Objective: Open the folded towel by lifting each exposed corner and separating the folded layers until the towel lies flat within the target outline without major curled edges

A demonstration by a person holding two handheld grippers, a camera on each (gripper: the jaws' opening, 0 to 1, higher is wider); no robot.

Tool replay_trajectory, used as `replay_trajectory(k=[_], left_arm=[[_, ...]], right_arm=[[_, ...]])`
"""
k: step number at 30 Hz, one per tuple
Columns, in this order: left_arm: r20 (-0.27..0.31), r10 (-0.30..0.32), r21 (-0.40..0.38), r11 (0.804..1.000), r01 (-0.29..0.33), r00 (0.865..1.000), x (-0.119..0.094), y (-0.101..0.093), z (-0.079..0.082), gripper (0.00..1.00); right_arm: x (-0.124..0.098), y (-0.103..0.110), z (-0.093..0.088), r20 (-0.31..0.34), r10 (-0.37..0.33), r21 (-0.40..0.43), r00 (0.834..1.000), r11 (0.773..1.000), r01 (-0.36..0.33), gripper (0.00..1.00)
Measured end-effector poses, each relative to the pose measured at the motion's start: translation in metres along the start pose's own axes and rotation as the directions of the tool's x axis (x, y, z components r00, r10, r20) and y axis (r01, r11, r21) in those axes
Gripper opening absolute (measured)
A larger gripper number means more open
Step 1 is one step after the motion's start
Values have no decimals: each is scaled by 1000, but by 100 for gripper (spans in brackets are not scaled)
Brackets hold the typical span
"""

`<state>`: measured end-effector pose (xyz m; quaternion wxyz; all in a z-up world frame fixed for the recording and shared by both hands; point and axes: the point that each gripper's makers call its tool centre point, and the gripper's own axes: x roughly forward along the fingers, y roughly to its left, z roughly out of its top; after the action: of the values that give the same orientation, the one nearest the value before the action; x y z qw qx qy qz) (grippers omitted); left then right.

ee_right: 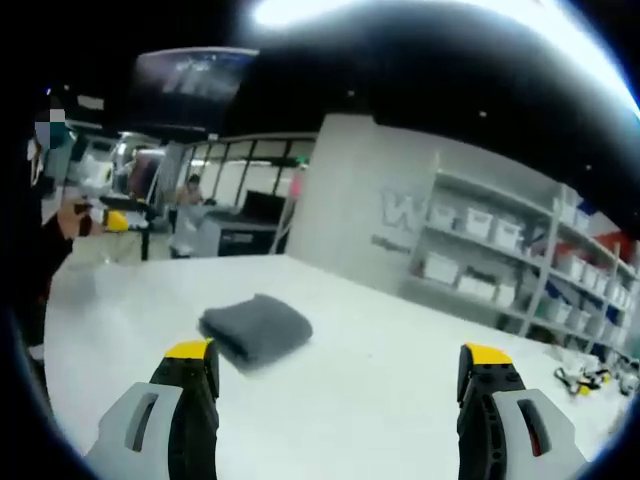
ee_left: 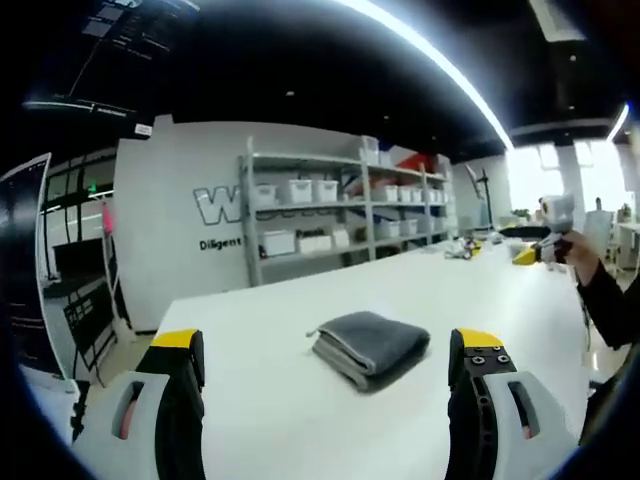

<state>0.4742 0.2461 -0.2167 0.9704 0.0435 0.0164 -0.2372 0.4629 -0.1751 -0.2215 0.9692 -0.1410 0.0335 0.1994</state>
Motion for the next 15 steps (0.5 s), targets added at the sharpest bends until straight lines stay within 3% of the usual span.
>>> replay_trajectory(k=[15], left_arm=[[-9, -16, 11, 1000, 16, 1000, 16, -3, -5, 100]], right_arm=[[17, -3, -1, 1, 16, 13, 1000, 1000, -16, 100]])
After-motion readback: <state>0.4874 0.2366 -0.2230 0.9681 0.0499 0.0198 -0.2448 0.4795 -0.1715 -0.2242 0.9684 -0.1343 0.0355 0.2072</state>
